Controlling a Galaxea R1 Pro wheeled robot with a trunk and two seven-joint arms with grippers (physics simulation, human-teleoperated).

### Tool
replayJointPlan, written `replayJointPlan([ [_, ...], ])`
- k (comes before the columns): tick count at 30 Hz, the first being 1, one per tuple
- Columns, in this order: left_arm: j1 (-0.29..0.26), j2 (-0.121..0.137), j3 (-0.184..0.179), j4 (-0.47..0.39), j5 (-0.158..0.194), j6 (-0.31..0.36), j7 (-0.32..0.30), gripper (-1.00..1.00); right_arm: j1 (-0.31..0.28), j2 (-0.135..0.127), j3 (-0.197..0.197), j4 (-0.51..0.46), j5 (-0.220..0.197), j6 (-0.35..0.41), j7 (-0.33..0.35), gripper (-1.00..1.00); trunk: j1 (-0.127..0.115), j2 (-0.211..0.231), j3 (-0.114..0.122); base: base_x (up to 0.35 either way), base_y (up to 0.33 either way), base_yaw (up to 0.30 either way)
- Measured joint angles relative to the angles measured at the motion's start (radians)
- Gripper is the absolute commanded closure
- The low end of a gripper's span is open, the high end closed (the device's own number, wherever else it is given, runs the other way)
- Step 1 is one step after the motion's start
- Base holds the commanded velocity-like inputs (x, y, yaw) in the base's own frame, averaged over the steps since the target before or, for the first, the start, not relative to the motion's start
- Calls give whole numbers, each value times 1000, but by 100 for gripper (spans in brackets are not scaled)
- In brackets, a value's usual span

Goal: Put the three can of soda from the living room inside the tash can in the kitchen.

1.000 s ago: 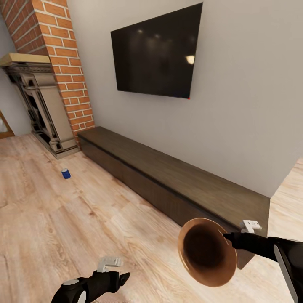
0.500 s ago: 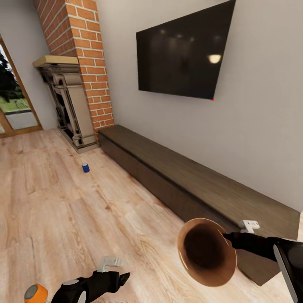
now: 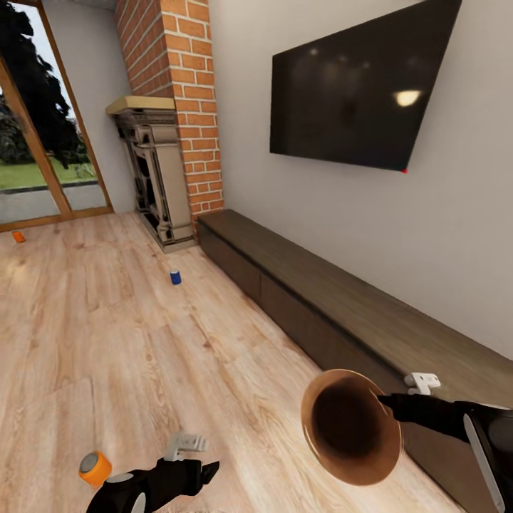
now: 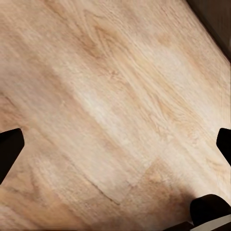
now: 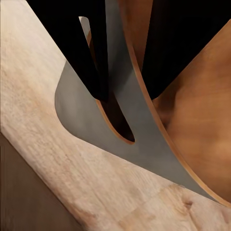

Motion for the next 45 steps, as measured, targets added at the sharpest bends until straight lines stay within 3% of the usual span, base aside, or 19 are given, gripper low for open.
replayJointPlan([
  [41, 0, -1, 0, 0, 0, -1, 0, -100, 0, -1, -1, 0, 0, 1, 0, 100, 0, 0, 0, 0, 0, 273],
  [45, 0, -1, 0, 0, 0, -1, 0, -100, 0, -1, -41, -1, 3, 6, -1, 100, 0, 0, 0, 0, 0, 273],
])
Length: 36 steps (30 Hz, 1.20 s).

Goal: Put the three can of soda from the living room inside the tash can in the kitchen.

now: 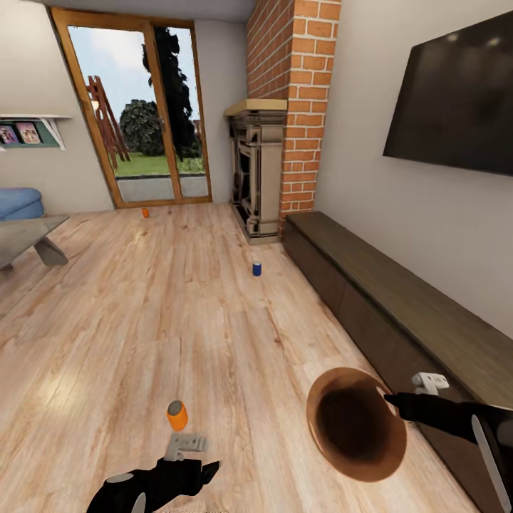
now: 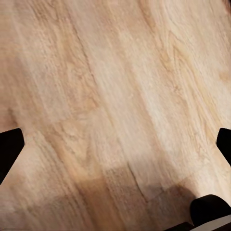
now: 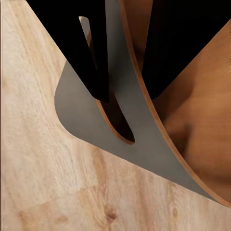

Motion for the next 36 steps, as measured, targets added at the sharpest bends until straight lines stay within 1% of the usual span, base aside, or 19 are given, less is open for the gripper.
replayJointPlan([
  [3, 0, 0, 0, 0, 0, 0, 0, -100, 0, 0, -13, 0, 10, 9, 0, 100, 0, 0, 0, 0, 0, 273],
  [6, 0, 0, 0, 0, 0, 0, 1, -100, 0, 0, -17, 0, -4, 18, 1, 100, 0, 0, 0, 0, 0, 273],
  [11, 0, 0, 0, 1, 0, 0, 1, -100, 0, 0, -17, 0, 6, 15, 0, 100, 0, 0, 0, 0, 0, 273],
  [15, 0, 0, 0, 7, 0, 0, 0, -100, 0, 0, -17, 0, -2, 18, 2, 100, 0, 0, 0, 0, 0, 273],
  [19, 0, 0, 0, 9, 0, 0, 0, -100, 0, 0, -17, 0, 3, 16, 2, 100, 0, 0, 0, 0, 0, 273],
  [36, 0, 0, -1, 10, 0, 0, 1, -100, 0, 0, -18, 0, 2, 16, 2, 100, 0, 0, 0, 0, 0, 273],
])
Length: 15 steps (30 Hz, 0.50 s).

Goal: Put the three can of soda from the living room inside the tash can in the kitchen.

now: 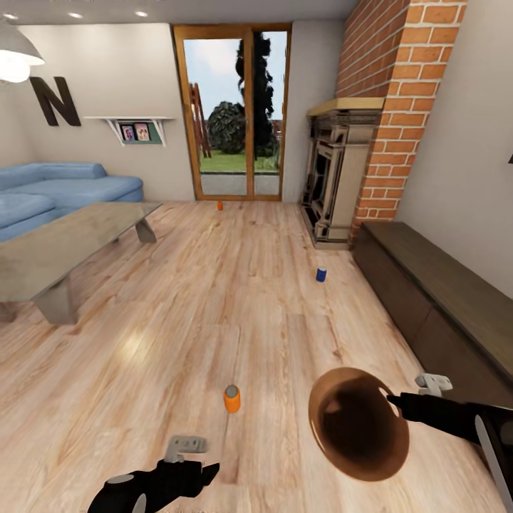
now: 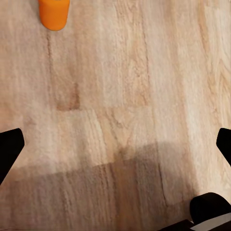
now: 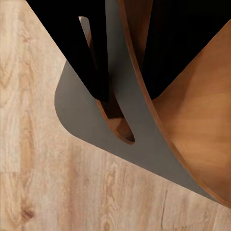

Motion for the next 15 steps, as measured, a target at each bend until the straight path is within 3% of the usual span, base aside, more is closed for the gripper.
replayJointPlan([
  [6, 0, 0, 0, 0, 0, 0, 0, -100, 0, 1, -1, 0, -3, 2, 0, 100, 0, 0, 0, 0, 0, 246],
  [15, 0, -1, 0, 0, 0, 0, 0, -100, 0, 1, -36, 0, 3, -1, 0, 100, 0, 0, -1, 0, 0, 36],
])
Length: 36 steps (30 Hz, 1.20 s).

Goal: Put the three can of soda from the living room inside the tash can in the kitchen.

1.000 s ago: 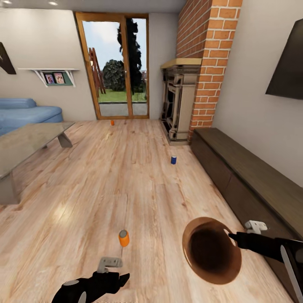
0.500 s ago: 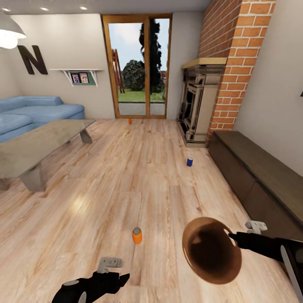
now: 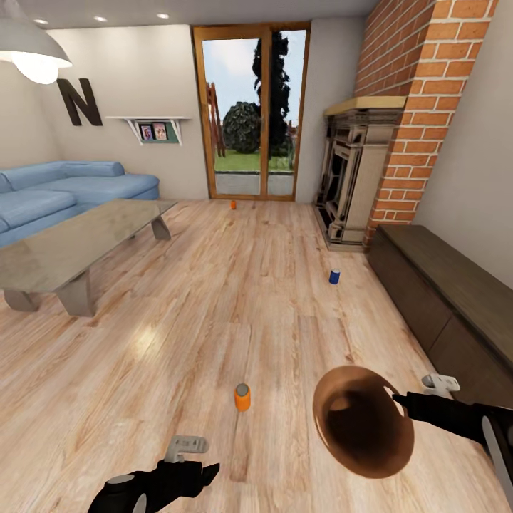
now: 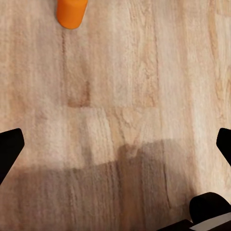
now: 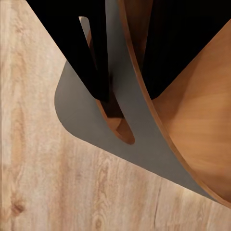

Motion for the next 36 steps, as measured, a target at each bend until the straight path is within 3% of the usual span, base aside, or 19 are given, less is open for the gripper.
replayJointPlan([
  [14, 0, 0, 0, 0, -5, -1, 0, -100, 0, 1, -4, 0, -2, -4, 2, 100, 0, 0, 0, 22, 0, 0],
  [20, 0, 0, -2, 0, -8, -35, 0, -100, 0, 0, -3, 0, -9, -9, 5, 100, 0, 0, 0, 304, 0, 0],
  [36, 0, 0, -2, 1, -8, -41, 0, -100, 0, 2, -2, -6, -7, -10, 8, 100, 0, 0, 0, 334, 0, 0],
])
